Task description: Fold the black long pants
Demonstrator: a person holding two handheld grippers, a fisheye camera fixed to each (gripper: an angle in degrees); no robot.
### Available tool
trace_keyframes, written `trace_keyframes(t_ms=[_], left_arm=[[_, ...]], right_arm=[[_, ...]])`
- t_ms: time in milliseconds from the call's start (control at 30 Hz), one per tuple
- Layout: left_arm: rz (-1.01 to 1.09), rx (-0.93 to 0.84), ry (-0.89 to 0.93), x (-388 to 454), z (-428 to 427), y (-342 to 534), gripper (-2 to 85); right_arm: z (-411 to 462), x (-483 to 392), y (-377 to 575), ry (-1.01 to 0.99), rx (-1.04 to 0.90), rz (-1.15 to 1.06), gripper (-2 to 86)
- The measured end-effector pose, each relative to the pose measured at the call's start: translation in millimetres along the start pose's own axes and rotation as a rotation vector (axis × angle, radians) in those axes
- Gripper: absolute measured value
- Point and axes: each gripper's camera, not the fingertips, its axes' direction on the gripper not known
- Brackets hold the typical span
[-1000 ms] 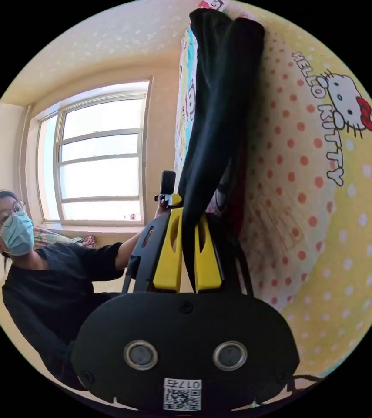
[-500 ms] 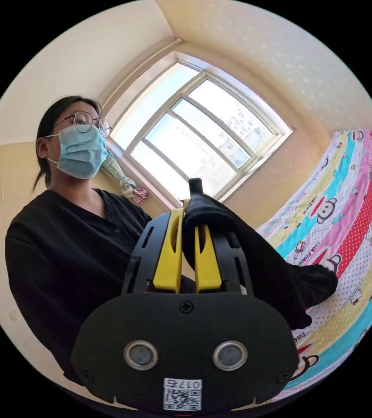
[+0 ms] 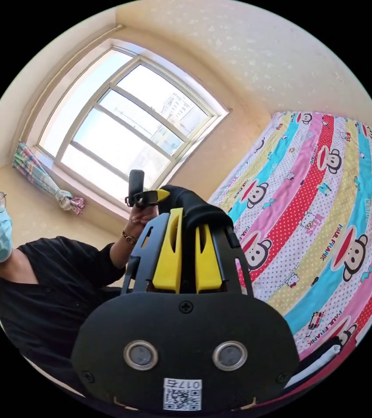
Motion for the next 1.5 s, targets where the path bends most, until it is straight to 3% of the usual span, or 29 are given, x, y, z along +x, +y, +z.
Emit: trace_keyframes(t_ms=[167,233,400,500,600,700,933,967,1100,1267,1500], left_arm=[[-0.124,-0.084,-0.115,-71,70,35,4.4],[-0.209,-0.160,-0.163,-99,111,90,4.8],[-0.504,-0.330,-0.201,-145,175,231,9.5],[-0.714,-0.337,-0.181,-164,171,284,15.2],[-0.772,-0.181,-0.172,-171,140,284,15.9],[-0.690,-0.119,-0.218,-187,133,243,17.1],[-0.742,-0.261,-0.086,-272,231,208,18.0],[-0.739,-0.232,-0.119,-269,230,209,17.5],[-0.807,-0.188,-0.117,-243,220,214,13.4],[-0.774,-0.208,0.063,-196,159,214,11.3],[-0.655,0.017,-0.017,-119,-43,156,11.2]], right_arm=[[61,52,36,0.170,-0.108,0.070,1.3],[88,69,74,0.186,-0.171,0.097,2.3],[145,132,222,0.069,-0.384,0.475,10.9],[118,150,267,0.048,-0.276,0.652,14.9],[90,172,269,0.008,-0.124,0.745,17.2],[93,203,246,0.002,-0.048,0.746,19.4],[189,258,233,0.004,-0.169,0.820,20.7],[189,250,234,0.065,-0.151,0.825,19.2],[200,222,252,-0.159,-0.125,0.909,12.5],[197,143,230,-0.212,-0.192,0.793,8.6],[257,17,103,-0.309,-0.277,0.465,8.0]])
